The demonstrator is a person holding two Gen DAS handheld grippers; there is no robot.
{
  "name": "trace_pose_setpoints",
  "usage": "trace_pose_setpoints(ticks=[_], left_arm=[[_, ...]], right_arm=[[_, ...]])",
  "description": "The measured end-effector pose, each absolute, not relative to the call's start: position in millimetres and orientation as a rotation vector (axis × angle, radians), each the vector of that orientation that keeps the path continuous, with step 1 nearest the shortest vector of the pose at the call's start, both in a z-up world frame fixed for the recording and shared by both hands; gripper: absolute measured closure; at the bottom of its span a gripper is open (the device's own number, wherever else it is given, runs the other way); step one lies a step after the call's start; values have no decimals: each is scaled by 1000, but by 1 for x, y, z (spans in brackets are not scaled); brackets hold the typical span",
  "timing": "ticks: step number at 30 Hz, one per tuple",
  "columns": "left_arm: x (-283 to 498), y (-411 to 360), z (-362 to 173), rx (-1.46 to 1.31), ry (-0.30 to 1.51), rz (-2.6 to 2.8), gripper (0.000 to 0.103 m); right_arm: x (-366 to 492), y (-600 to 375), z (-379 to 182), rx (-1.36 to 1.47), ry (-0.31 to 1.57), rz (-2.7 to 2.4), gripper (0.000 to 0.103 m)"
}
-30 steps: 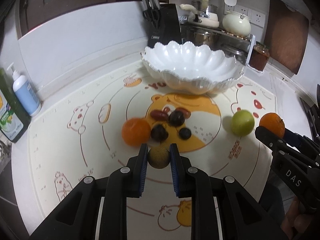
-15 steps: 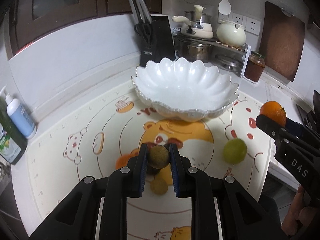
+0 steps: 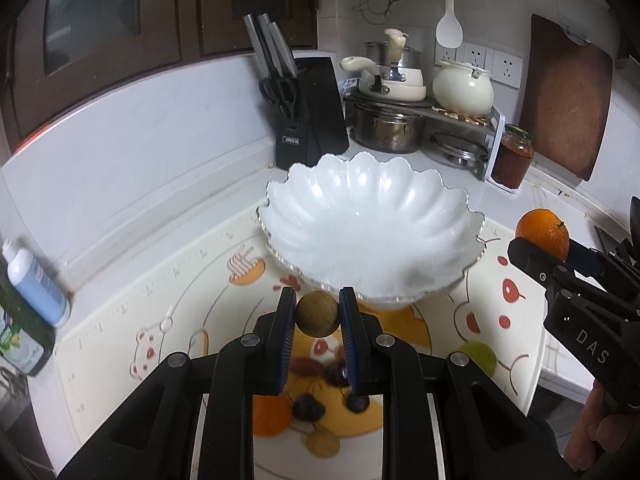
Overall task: Organize fruits
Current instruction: 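Lift the orange and brown fruit with both tools over the white bowl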
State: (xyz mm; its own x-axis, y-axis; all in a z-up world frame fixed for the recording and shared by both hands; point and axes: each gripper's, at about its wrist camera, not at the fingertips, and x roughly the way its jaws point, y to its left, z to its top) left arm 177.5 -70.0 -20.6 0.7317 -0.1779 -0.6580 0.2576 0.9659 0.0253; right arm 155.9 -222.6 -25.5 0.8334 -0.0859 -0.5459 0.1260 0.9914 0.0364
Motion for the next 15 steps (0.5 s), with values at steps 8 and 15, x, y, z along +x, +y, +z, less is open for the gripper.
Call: trace_pose_setpoints(ticks=[8, 15], left_arm=[[209, -79, -24, 136, 719, -257, 80], [242, -89, -32, 131, 752, -288, 80]], right_arm=[[182, -229, -34, 75, 608, -113, 55], [207, -235, -32, 60, 620, -117, 55]])
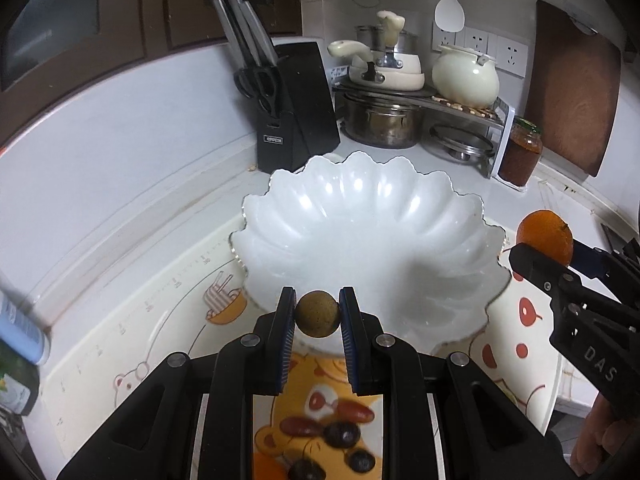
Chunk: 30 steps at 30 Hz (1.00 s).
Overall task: Organize fruits
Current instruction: 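Lift the orange and brown fruit with both tools over the white bowl, then open the right tool to drop the orange while the left tool drops the brown fruit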
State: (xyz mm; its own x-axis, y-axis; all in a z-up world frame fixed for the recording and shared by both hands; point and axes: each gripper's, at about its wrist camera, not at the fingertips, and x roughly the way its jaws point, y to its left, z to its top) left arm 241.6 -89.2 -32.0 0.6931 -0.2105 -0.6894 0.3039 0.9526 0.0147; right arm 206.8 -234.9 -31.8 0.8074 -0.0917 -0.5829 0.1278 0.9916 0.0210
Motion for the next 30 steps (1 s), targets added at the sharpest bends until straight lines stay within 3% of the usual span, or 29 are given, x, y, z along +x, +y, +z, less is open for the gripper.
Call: trace_pose_setpoints(ticks=[22, 27, 29, 30], left_arm=[[290, -100, -72, 133, 879, -296, 80], [290, -100, -75, 134, 890, -292, 60], [289, -101, -74, 146, 887, -285, 57], [288, -101, -74, 150, 885, -282, 56]], right_arm=[[254, -242, -62, 45, 743, -115, 55], [255, -243, -64, 51, 759, -119, 54], [254, -244, -63, 49, 751, -125, 47], [253, -243, -62, 42, 741, -136, 38]])
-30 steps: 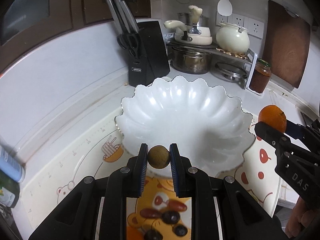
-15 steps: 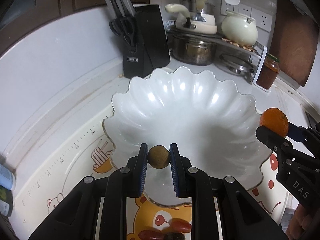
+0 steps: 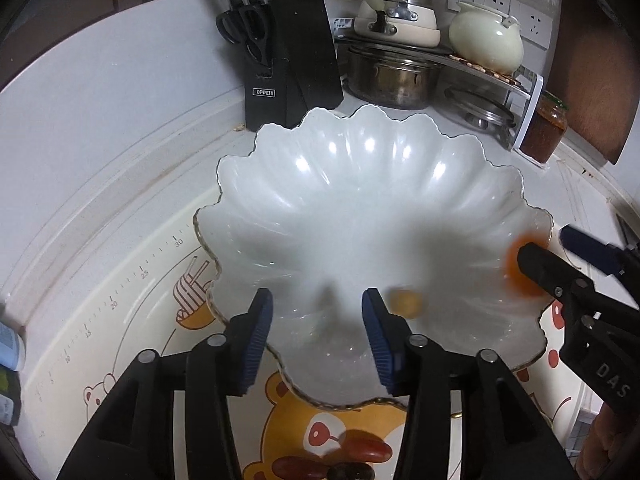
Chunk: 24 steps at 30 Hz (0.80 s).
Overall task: Organize fruits
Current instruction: 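Open the right tool to drop the orange while the left tool drops the brown fruit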
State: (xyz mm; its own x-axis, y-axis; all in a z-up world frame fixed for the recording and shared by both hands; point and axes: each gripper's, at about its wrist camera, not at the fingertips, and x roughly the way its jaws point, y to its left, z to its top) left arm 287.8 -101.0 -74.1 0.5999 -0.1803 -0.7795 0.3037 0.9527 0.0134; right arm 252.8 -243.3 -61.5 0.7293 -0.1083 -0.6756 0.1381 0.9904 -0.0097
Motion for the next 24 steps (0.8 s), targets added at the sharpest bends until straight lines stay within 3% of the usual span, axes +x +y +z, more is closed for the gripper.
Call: trace_pose_setpoints(ticks=[1, 3, 6, 12, 24], left_arm=[[287, -101, -74, 153, 883, -279, 54], [286, -100, -73, 156, 879, -279, 50], [283, -100, -70, 163, 869, -273, 46], [274, -98, -58, 164, 838, -258, 28], [250, -87, -37, 173, 787, -242, 27]], right_arm=[[252, -243, -60, 38, 734, -144, 31], [249, -243, -57, 31, 715, -162, 26], [245, -243, -52, 23, 698, -175, 23], [237, -245, -45, 43, 677, -189, 19], [210, -235, -22, 36, 614, -190, 19]])
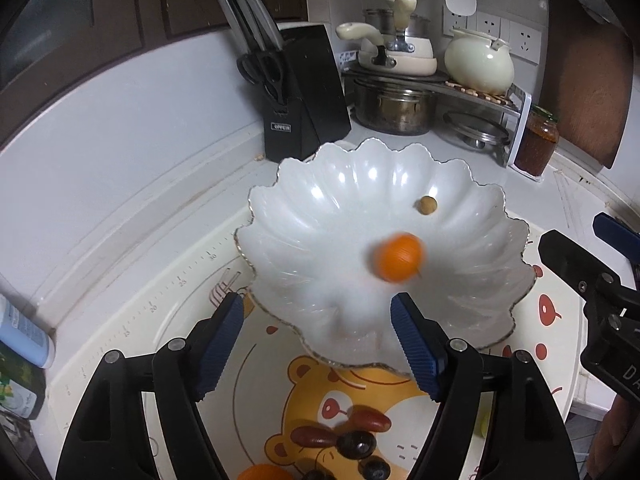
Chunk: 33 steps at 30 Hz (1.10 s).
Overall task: Organize fruits
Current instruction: 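Open the right tool to drop the orange while the left tool drops the brown fruit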
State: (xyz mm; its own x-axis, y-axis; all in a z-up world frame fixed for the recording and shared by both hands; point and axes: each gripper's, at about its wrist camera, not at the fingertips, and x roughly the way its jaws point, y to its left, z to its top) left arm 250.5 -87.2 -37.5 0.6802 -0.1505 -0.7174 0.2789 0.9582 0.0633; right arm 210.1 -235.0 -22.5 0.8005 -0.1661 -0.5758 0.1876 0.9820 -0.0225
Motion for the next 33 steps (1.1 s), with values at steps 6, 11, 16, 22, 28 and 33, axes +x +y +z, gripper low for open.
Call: trace_pose_setpoints(ticks=[6, 11, 16, 22, 28, 33], left_arm=[[235, -84, -27, 185, 762, -229, 27], [222, -81, -19, 181, 748, -230, 27], [209, -79, -15, 182, 734, -231, 25], [193, -75, -10, 179, 719, -212, 25], [180, -69, -8, 172, 708, -196, 25], [172, -66, -11, 168, 706, -185, 25]], right_arm=[[193, -232, -15, 47, 596, -191, 19], [178, -230, -10, 57, 582, -190, 19], [165, -229, -6, 57, 568, -193, 19], [148, -226, -2, 60, 548, -197, 19], [134, -221, -3, 57, 537, -198, 19], [127, -218, -7, 61, 538, -191, 19]])
